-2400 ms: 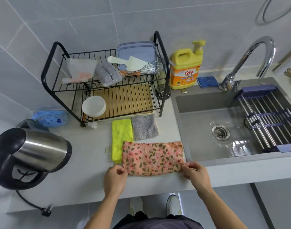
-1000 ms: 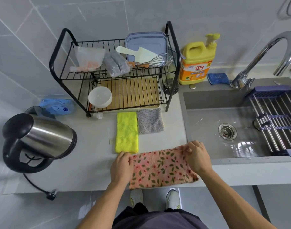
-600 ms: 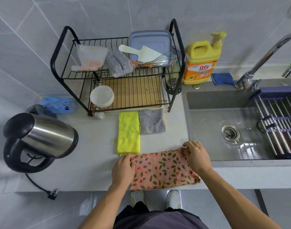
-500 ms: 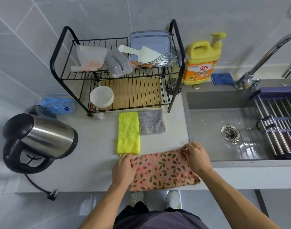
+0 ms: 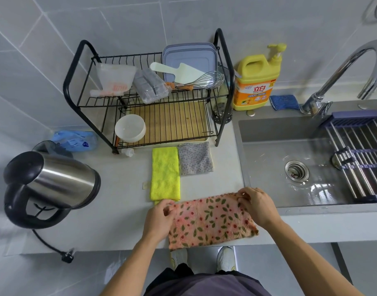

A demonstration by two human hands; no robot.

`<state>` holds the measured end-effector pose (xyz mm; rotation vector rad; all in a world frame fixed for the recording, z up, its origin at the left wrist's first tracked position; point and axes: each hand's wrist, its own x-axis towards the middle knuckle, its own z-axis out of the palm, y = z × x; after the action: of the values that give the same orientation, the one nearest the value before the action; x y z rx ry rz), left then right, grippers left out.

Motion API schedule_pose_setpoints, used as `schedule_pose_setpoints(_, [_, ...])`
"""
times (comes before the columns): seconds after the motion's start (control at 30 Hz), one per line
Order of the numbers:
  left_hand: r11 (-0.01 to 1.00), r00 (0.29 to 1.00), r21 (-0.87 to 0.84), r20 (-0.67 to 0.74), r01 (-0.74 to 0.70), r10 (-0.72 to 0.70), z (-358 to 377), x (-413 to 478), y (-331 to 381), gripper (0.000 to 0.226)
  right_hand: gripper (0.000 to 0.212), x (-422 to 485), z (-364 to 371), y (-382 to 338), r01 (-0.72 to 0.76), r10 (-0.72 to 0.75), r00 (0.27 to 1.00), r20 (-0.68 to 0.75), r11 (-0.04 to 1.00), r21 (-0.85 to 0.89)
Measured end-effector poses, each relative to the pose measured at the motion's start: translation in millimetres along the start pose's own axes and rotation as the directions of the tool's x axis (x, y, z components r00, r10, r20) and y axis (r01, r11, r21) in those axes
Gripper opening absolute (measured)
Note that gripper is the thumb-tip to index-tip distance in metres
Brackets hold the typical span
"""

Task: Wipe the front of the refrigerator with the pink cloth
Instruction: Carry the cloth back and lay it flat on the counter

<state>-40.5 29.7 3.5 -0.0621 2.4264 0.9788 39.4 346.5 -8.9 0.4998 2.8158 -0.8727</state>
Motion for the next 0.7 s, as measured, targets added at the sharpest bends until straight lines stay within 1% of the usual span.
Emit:
schedule_pose_setpoints(0.07, [0.999,0.998,0.036,-0.058,-0.012,0.014,0,1,-1,0.015,0.013,1,0,-1,-0.046,0.046,0.999,-0.006,0.998,0.032])
schedule_pose_setpoints(0.13, [0.999,0.996,0.049,-0.089,-0.016,0.02,-1,4,-2,0.022,0.009,3,-3,-3,-0.098,0.098,0.995,0.002,0.993,0.06])
schedule_pose_setpoints(0.3, [1.0,0.996,0.025,-0.092,-0.018,0.02,-4,12,0,0.043,0.003,9,-13,-13,-0.19,0.185,0.981,0.061,0.978,0.082])
schedule_pose_setpoints(0.37, [1.0,0.995,0.016,-0.101,-0.011,0.012,-4,16,2,0.043,0.006,14,-14,-16,-0.213,0.207,0.977,0.054,0.969,0.127])
schedule_pose_setpoints(0.43, [1.0,0.991,-0.013,-0.13,0.007,-0.009,-3,20,3,0.037,0.006,18,-12,-18,-0.249,0.249,0.968,0.021,0.951,0.184])
schedule_pose_setpoints(0.5, [0.999,0.982,-0.042,-0.184,0.023,-0.031,-4,21,4,0.033,0.026,18,-8,-18,-0.286,0.295,0.955,-0.019,0.938,0.194])
schedule_pose_setpoints(0.53, [1.0,0.976,-0.026,-0.217,0.017,-0.022,-5,19,5,0.033,0.031,16,-6,-18,-0.306,0.318,0.947,-0.038,0.934,0.183])
schedule_pose_setpoints(0.6, [0.998,0.966,0.058,-0.255,-0.031,0.045,-3,12,4,0.03,0.025,6,0,-15,-0.367,0.376,0.925,-0.06,0.922,0.119])
schedule_pose_setpoints(0.63, [0.993,0.968,0.096,-0.236,-0.065,0.086,0,7,3,0.028,0.024,-1,4,-12,-0.409,0.412,0.91,-0.049,0.911,0.06])
schedule_pose_setpoints(0.7, [0.979,0.983,0.165,-0.116,-0.12,0.14,11,-2,-2,0.023,0.036,-18,11,-10,-0.483,0.484,0.875,-0.002,0.872,-0.082])
